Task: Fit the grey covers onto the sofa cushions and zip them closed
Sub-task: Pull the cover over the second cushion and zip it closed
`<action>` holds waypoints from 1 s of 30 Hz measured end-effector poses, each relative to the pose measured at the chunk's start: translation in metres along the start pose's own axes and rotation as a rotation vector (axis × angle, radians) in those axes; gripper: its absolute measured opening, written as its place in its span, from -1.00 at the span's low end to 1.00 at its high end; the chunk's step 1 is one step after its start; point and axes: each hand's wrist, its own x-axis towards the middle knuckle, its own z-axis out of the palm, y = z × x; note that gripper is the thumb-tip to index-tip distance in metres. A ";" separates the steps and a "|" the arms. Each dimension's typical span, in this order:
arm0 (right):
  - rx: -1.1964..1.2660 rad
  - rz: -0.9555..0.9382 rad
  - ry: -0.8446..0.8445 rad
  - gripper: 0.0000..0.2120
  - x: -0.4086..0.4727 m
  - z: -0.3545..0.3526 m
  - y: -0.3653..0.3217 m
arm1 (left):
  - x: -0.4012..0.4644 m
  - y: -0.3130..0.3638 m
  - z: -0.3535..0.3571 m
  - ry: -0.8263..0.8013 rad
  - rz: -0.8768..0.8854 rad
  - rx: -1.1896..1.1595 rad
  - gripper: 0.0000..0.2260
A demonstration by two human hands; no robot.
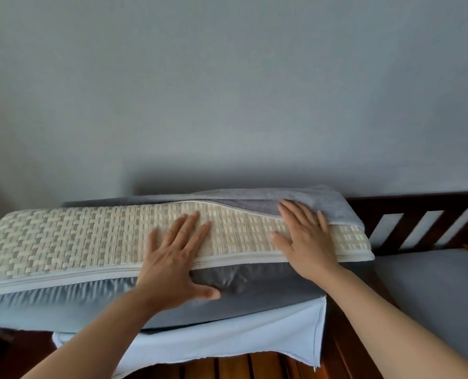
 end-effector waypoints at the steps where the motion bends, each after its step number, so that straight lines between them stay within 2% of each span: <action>1: 0.018 0.033 0.056 -0.29 0.000 0.002 0.008 | 0.003 0.007 0.003 0.020 -0.006 0.011 0.11; 4: 0.041 0.079 0.307 -0.57 0.005 0.005 0.030 | 0.015 0.044 0.013 0.044 0.004 0.008 0.10; 6: -0.024 0.101 0.393 -0.67 0.011 0.003 0.045 | 0.028 0.074 0.019 0.039 0.021 0.006 0.08; 10: -0.210 0.159 0.395 -0.71 0.020 -0.010 0.087 | 0.055 0.132 0.026 0.057 0.134 0.019 0.01; 13: -0.191 0.238 0.399 -0.73 0.016 -0.016 0.116 | 0.073 0.166 0.027 0.032 0.186 0.056 -0.03; 16: -0.172 0.174 0.377 -0.71 0.016 -0.016 0.125 | 0.083 0.176 0.030 0.057 0.207 0.068 -0.03; 19: -0.180 0.010 0.416 -0.73 0.006 -0.018 0.131 | 0.097 0.169 0.026 0.082 0.205 0.093 -0.03; 22: -0.199 -0.133 0.492 -0.79 -0.021 -0.016 0.130 | 0.108 0.163 0.025 0.125 0.215 0.125 -0.14; 26: -0.219 -0.146 0.495 -0.85 -0.033 -0.013 0.128 | 0.107 0.163 0.033 0.185 0.208 0.141 -0.20; 30: -0.271 -0.097 0.490 -0.78 -0.028 -0.013 0.122 | 0.102 0.165 0.032 0.227 0.219 0.129 -0.22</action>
